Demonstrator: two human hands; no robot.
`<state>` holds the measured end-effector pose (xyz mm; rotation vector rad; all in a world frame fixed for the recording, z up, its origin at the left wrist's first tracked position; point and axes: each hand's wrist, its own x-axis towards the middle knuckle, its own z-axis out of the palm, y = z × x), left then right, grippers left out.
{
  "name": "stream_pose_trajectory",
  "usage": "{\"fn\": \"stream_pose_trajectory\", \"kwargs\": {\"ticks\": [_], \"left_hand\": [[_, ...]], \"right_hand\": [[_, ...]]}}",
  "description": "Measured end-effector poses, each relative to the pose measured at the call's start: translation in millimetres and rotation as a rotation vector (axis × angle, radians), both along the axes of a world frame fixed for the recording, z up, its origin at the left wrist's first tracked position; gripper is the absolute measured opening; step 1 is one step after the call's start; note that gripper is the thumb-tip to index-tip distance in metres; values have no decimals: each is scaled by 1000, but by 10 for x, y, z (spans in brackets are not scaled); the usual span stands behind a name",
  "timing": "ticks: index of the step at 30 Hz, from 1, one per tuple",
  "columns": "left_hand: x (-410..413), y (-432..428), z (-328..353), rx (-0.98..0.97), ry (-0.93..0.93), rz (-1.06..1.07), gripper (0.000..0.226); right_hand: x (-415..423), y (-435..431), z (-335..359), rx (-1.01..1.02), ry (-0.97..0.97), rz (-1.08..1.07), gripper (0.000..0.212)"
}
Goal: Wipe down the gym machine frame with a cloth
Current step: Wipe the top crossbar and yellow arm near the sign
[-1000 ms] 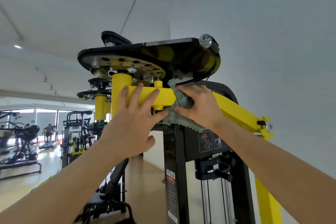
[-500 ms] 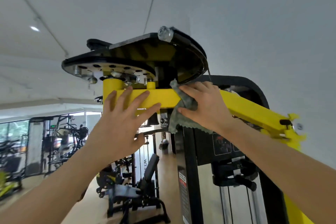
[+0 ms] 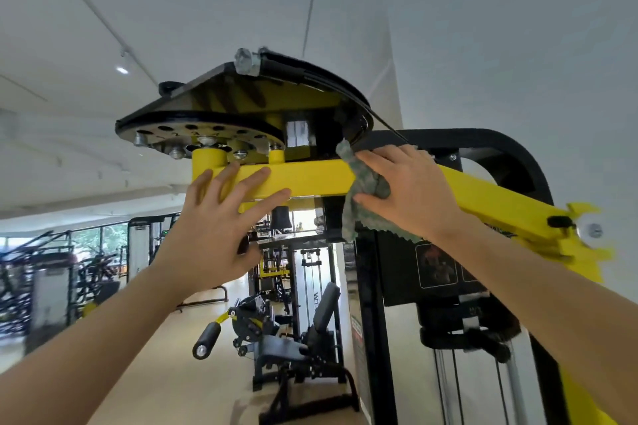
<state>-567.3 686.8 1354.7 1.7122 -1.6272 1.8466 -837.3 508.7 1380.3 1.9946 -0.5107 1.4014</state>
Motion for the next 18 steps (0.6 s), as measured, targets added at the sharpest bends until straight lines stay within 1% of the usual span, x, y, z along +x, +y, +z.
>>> {"fn": "stream_pose_trajectory", "kwargs": {"ticks": [4, 7, 9, 10, 12, 13, 14, 16, 18], "left_hand": [[-95, 75, 10, 41, 92, -32, 90], [-215, 137, -25, 66, 180, -50, 86], [-312, 177, -39, 78, 244, -47, 81], [-367, 195, -44, 76, 273, -51, 78], [-493, 227, -46, 60, 294, -71, 73], [-560, 237, -40, 50, 282, -89, 70], [-632, 244, -27, 35, 253, -110, 67], [-790, 258, 24, -23, 166, -171, 60], [-947, 273, 103, -98, 57, -253, 54]], "right_hand": [[-160, -39, 16, 62, 14, 161, 57], [-331, -91, -30, 94, -11, 170, 56], [-450, -133, -60, 160, -47, 168, 53], [-500, -142, -57, 209, -63, 191, 48], [-567, -116, 6, 310, -121, 295, 30], [-588, -84, 58, 346, -158, 355, 20], [-604, -39, 118, 375, -196, 407, 18], [-625, 69, 250, 437, -256, 501, 19], [-625, 176, 411, 439, -310, 573, 15]]}}
